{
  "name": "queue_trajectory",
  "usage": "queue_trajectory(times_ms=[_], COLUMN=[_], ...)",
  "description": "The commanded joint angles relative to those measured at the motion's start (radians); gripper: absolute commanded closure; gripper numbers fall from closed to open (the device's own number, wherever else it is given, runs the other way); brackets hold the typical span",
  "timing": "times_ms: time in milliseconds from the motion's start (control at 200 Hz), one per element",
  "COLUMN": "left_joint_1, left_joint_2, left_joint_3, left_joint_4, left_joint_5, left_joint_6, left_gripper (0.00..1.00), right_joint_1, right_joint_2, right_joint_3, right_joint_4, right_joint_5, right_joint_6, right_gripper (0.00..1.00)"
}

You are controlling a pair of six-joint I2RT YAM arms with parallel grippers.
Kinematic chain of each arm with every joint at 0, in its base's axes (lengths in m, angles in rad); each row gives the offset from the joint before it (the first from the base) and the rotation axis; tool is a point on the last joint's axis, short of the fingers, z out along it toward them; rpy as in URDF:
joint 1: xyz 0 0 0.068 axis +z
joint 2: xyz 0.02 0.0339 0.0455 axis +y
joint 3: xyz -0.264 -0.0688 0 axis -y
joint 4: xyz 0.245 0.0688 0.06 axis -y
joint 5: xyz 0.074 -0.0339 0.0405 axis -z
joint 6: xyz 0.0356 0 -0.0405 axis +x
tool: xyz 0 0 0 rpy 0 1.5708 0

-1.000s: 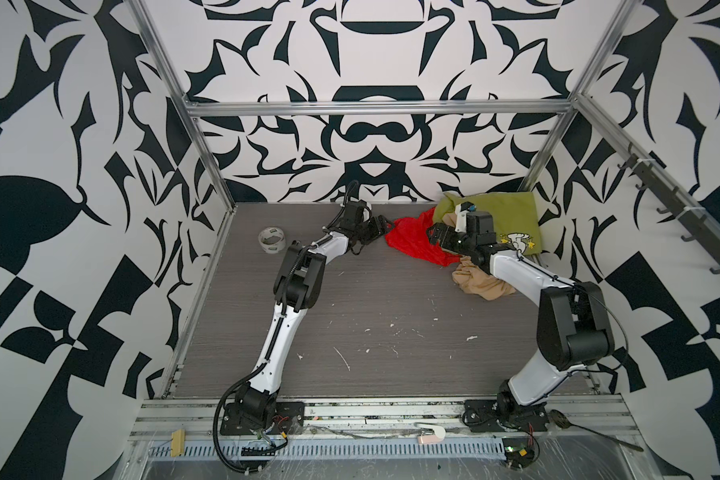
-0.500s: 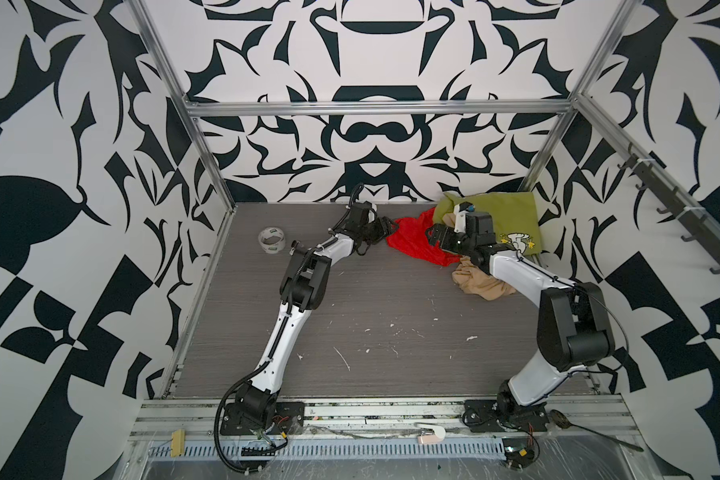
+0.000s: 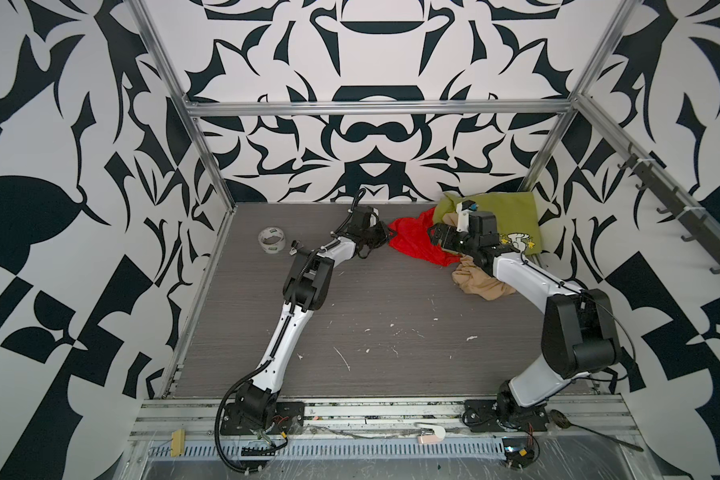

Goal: Pick out a specific cloth from the pile
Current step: 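Lower the left gripper onto the red cloth edge and close it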

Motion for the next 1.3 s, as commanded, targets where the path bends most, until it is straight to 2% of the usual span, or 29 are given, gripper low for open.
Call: queue_trajectory(times_ms=[0, 125, 335, 695, 1295], left_joint_1=[-0.005, -0.005, -0.008, -0.032, -0.069], left_joint_2=[-0.021, -0.045, -0.102, -0.189, -0.244], left_joint_3=[-0.026, -0.034, -0.053, -0.028, 0.024], left_joint_4=[0.003, 0.012, 0.044, 0.061, 0.125], left_joint_5=[0.022, 0.038, 0.057, 0.066, 0.073], left_joint_6=[-0.007, -0.018, -0.050, -0.062, -0.101], left_gripper=[0.87, 0.92, 0.93, 0.94, 0.94], right_joint_1=[0.005, 0.005, 0.004, 0.004, 0.005], right_joint_2=[-0.045, -0.059, -0.076, -0.103, -0.192], right_joint_3=[-0.009, -0.017, -0.029, -0.018, -0.062], right_joint_4=[0.014, 0.011, 0.008, -0.021, -0.061], right_joint_5=[0.006, 0.008, 0.018, 0.022, 0.075], right_joint_6=[-0.015, -0.014, -0.023, -0.035, -0.121], right_gripper=[0.01, 0.01, 0.01, 0.01, 0.01])
